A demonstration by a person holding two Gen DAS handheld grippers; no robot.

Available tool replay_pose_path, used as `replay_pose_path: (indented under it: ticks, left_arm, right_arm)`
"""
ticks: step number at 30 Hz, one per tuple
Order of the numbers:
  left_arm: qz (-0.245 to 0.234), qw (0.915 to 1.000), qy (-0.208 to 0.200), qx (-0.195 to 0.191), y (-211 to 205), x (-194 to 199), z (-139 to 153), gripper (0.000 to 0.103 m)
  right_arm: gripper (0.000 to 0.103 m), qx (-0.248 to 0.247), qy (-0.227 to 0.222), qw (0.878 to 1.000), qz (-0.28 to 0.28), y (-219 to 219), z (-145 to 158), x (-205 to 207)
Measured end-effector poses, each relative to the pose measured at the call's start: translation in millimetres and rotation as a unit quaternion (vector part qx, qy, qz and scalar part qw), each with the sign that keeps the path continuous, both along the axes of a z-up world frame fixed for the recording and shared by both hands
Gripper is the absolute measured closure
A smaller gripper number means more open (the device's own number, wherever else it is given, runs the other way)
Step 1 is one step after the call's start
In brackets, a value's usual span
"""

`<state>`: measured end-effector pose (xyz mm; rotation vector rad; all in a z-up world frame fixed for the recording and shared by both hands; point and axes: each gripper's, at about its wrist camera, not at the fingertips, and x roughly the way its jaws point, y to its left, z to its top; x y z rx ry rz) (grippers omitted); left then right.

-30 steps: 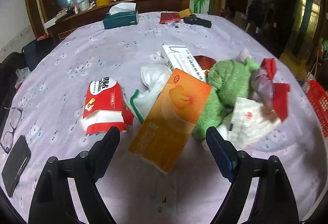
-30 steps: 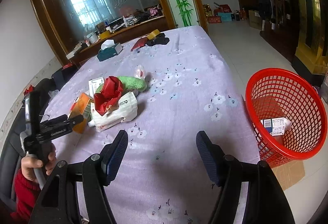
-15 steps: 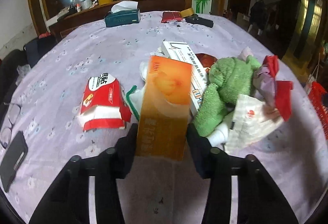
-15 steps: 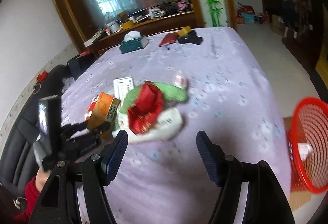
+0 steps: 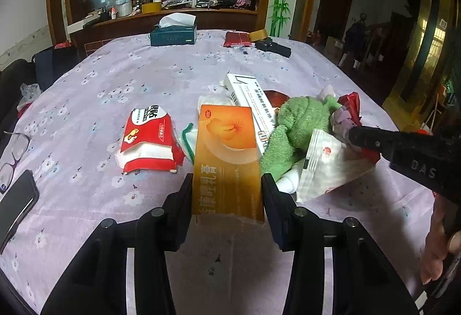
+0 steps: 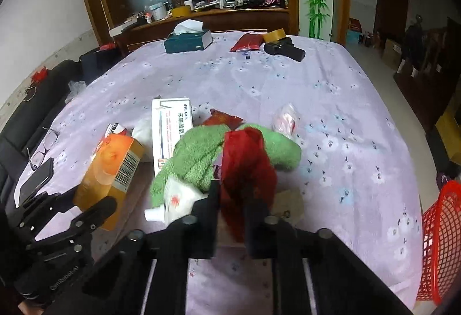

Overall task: Collect trash
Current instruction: 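Grasp the orange box with left tool while right tool grasps the red bag, then lift the orange box with left tool while right tool holds the red bag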

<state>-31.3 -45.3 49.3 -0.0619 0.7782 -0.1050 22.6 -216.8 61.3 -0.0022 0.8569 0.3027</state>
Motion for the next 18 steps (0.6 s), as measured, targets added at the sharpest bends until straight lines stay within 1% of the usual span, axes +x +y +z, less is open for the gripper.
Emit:
replay_pose_path:
  ticks: [4, 6, 11, 14, 18]
  left_arm:
    - [-0.009, 0.9999, -0.009, -0.008, -5.5, -4.9, 5.0, 0.059]
    - [-0.017, 0.9997, -0.015, -0.012, -9.8, -8.0, 7.9, 0.059]
    - [-0.036, 0.9989, -0.026, -0.012, -25.5, -17.1, 12.9, 0.059]
    - [-0.041, 0.9990, -0.017, -0.006, -32.7, -15.4, 10.8, 0.060]
    - [-0.031, 0.9995, 0.003, 0.004, -35.6, -6.6, 4.1, 0.060]
  right_arm:
    - [0.094, 0.019, -0.020, 1.000, -0.002, -12.9, 7.9, -17.4]
    - [0.094, 0.037, -0.028, 0.999, -0.001, -23.1, 12.6, -28.6]
    - [0.094, 0.056, -0.045, 0.997, -0.009, -40.7, 20.9, -55.2]
    - [0.094, 0.067, -0.044, 0.997, -0.016, -50.0, 21.4, -66.3]
    - [0.094, 0.081, -0.047, 0.995, -0.027, -65.2, 23.2, -76.4]
